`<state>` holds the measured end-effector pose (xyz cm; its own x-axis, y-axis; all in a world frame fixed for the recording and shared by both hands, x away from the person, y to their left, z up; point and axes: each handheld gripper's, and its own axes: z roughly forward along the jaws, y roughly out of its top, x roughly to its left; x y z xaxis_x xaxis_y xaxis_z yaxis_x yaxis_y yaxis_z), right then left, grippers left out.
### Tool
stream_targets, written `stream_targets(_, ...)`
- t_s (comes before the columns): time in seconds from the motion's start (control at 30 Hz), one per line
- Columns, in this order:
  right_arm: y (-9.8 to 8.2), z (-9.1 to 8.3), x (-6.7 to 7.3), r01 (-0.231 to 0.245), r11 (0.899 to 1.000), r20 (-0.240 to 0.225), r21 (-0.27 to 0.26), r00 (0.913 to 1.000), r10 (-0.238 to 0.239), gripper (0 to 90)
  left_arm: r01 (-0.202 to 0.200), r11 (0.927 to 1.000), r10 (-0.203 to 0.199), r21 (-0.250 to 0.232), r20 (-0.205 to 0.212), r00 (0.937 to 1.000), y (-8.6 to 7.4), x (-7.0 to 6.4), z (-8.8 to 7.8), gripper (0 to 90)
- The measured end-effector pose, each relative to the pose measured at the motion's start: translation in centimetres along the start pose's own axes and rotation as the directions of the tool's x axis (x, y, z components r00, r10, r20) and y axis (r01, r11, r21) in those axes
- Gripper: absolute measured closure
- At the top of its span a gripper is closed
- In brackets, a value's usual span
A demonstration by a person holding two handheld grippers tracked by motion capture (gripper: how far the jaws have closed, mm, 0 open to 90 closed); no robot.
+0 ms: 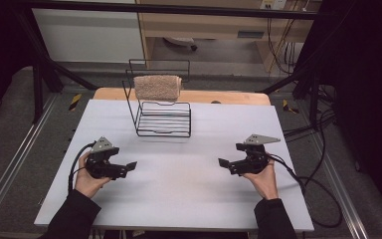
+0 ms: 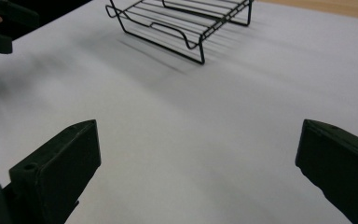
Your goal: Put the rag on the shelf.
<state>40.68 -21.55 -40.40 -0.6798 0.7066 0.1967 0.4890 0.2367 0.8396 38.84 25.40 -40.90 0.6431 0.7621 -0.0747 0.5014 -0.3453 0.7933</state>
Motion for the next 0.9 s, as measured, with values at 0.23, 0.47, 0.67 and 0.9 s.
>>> stream_targets(0.23,-2.8,-1.0,-0.8,-0.013,1.000,0.007,0.024,0.9999,0.013,0.5,-0.009,0.9999,0.009,0.005,0.010,0.9999,-1.8,0.1,-0.2,9.9)
stream_targets(0.47,-4.9,-2.2,-1.5,-0.026,0.999,0.012,0.039,0.9996,0.025,0.5,-0.012,0.9999,0.012,0.011,0.019,0.9997,-3.2,0.3,-0.4,10.0)
stream_targets(0.67,-6.3,-3.1,-2.0,-0.051,0.998,0.018,0.035,0.9986,0.050,0.5,-0.008,0.9999,0.007,0.011,0.030,0.9995,-3.7,0.3,-0.2,10.0)
stream_targets(0.9,-6.6,-3.3,-2.2,-0.055,0.998,0.021,0.033,0.9983,0.054,0.4,-0.006,0.9999,0.006,0.013,0.030,0.9995,-4.1,0.3,-0.3,10.0)
